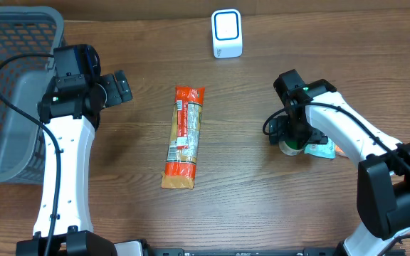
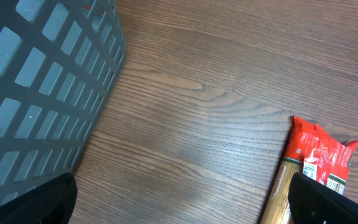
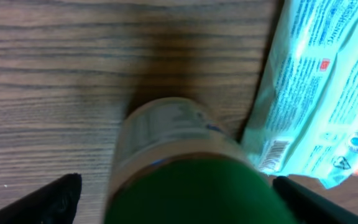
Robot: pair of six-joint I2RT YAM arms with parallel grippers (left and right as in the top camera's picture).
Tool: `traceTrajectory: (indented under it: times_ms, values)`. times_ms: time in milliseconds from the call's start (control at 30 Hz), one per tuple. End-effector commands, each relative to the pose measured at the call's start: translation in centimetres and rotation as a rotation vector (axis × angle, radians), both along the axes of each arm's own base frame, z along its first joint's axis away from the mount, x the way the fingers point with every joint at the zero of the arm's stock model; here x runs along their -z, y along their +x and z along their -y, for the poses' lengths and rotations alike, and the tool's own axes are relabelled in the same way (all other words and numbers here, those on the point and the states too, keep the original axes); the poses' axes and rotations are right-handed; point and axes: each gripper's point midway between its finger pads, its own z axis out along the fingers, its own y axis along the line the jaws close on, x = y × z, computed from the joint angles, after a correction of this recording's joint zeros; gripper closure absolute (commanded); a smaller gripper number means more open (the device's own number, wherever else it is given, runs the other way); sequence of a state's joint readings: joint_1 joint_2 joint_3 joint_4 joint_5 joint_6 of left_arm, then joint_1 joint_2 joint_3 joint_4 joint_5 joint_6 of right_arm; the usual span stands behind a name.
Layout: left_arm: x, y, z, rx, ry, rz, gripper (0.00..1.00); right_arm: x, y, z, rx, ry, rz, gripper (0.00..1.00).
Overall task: Scan the item barcode
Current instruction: 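Move the jar right and release it near the snack bar, then move the right gripper left to the red San Remo pasta packet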
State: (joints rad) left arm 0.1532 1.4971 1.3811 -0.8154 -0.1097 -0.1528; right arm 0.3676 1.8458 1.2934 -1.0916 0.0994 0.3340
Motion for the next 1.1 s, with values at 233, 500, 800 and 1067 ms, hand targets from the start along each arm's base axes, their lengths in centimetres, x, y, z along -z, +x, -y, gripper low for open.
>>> traceTrajectory:
  times_ms: [233, 500, 800, 1067]
  values:
    - [-0.2, 0.3, -0.3, 0.009, 0.016, 0.003, 0.00, -5.1, 3.4, -0.7, 0.004, 0.019, 0.146, 0.00]
    - [-0.2, 0.3, -0.3, 0.009, 0.016, 0.002, 0.00, -14.1, 4.4, -7.2, -0.079, 0.310, 0.214, 0.00]
    - [-0.2, 0.3, -0.2, 0.009, 0.016, 0.002, 0.00, -9.5, 1.8, -10.7, -0.147, 0.330, 0.144, 0.00]
    - [-0.2, 0.3, -0.2, 0.009, 0.016, 0.002, 0.00, -4.8, -1.0, -14.4, -0.208, 0.431, 0.094, 0.00]
